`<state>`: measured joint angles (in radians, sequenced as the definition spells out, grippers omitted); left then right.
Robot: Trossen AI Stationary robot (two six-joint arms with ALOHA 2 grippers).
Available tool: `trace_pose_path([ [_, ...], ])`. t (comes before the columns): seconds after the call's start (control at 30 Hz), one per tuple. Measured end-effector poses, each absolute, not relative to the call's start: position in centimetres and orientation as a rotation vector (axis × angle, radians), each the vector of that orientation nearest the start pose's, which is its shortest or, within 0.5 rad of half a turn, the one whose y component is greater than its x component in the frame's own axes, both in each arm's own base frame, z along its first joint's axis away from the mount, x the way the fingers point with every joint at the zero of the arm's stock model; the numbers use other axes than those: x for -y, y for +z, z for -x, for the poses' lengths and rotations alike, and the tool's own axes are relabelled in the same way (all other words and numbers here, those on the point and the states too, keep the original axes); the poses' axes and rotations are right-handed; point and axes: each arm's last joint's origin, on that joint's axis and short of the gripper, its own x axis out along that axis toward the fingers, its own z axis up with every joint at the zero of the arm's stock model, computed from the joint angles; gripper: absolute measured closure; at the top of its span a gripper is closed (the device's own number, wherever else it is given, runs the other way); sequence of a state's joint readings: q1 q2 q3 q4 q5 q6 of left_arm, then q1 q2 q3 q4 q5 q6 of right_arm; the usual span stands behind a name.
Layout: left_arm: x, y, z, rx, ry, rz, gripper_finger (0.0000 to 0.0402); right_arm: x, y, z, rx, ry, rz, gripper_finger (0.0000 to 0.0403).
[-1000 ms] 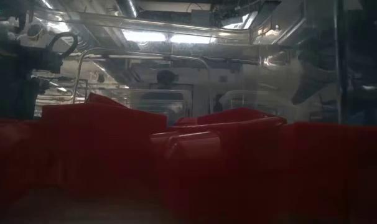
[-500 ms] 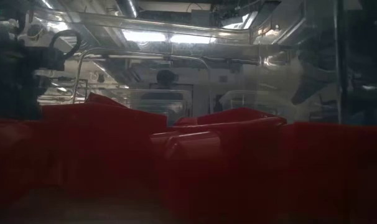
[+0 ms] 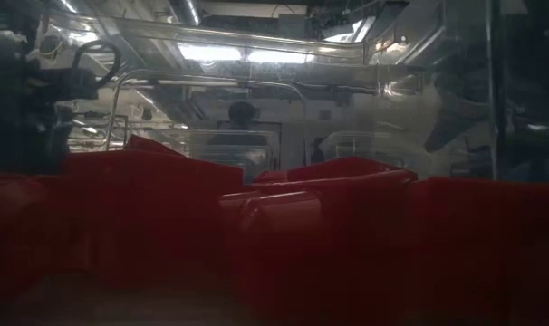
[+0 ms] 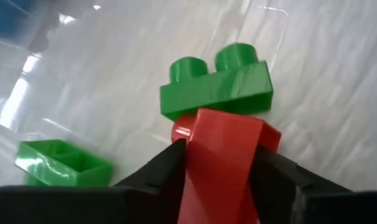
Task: Sort blocks
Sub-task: Put the red game piece into the bottom transparent bin
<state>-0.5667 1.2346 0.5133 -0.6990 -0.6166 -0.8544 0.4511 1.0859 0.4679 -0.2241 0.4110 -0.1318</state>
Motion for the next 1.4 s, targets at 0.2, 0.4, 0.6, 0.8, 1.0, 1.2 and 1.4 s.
trace_pose_path([
  [0.2,7.6,14.7,-15.3,-0.988,0.528,-0.103,0.0351,-7.5,17.5,-18.1,-0.745,0.088,0.470,0.0052],
  [0.4,7.5,14.8,-15.3,-0.982,0.535,-0.143,0.0388,-7.5,17.5,-18.1,-0.744,0.089,0.470,0.0052],
  [0.6,7.6,15.4,-15.5,-0.999,0.530,-0.137,0.0392,-7.6,17.5,-18.1,-0.744,0.108,0.463,0.0052],
  [0.8,8.3,18.6,-16.4,-1.020,0.533,-0.140,0.0401,-7.7,17.5,-18.1,-0.747,0.142,0.449,0.0052],
  [1.0,9.2,23.7,-17.8,-0.976,0.499,-0.109,0.0401,-7.7,17.5,-18.1,-0.747,0.142,0.449,0.0052],
  [1.2,10.0,29.1,-19.2,-0.864,0.424,-0.059,0.0401,-7.7,17.5,-18.1,-0.747,0.142,0.449,0.0052],
  [1.4,11.4,33.0,-20.9,-0.646,0.288,0.016,0.0401,-7.6,17.5,-18.1,-0.751,0.142,0.451,0.0052],
])
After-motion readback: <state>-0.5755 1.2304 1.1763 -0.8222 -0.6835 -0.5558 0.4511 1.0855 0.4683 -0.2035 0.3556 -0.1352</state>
